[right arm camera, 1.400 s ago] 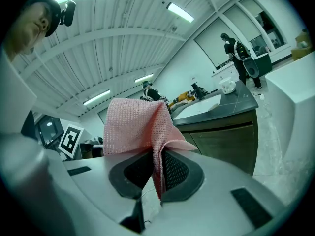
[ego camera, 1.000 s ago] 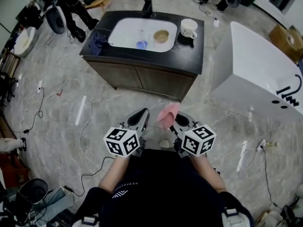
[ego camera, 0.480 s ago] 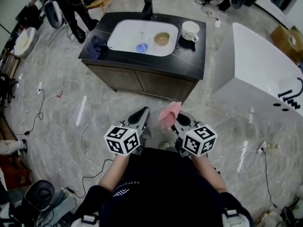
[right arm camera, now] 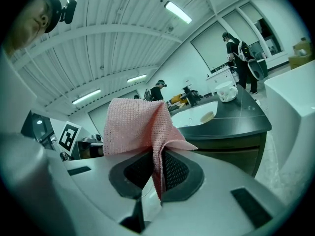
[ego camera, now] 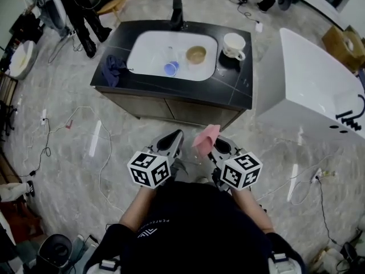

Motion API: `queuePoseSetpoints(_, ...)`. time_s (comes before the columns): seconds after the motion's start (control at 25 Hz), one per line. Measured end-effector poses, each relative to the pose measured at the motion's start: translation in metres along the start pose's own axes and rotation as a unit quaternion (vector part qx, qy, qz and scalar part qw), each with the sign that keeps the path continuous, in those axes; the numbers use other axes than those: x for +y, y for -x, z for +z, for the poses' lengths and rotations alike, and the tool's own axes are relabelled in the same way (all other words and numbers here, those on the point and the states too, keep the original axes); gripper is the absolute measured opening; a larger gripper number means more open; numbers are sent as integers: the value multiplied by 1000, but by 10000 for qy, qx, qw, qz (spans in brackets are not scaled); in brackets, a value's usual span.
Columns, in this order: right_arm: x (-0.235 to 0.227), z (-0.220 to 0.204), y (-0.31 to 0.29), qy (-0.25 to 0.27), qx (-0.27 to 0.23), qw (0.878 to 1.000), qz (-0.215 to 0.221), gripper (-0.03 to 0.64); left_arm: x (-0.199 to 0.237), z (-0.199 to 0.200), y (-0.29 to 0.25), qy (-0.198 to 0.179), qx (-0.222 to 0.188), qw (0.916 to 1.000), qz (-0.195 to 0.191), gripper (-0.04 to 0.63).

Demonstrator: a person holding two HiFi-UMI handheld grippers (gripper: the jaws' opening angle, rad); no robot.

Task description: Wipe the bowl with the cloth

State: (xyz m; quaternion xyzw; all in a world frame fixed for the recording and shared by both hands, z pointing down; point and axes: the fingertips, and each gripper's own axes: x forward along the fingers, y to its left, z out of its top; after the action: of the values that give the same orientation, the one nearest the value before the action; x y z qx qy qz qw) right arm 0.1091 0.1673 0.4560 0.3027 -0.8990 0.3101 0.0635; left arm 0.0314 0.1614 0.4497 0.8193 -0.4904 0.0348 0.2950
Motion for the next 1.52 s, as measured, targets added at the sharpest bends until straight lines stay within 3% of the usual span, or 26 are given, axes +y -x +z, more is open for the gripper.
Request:
queuePoseSetpoints(0.84,-7,46,-129,-219,-39,9980,-591,49,106,64,-37,-126,602,9953,-752,9)
queuePoseSetpoints(1.04,-6,52,-149,-235,2,9967,-781,49,133,75,-39,14,622,9943,-863,9)
queuePoseSetpoints(1.36,-25,61,-155,-235,101,9941,-1056,49,148,80,-58,125,674,9934,-915,9)
queuePoseSetpoints(1.52,-43,78,-166,-192,28,9951,-974,49,158,90,-69,158,579,9955,-736,9)
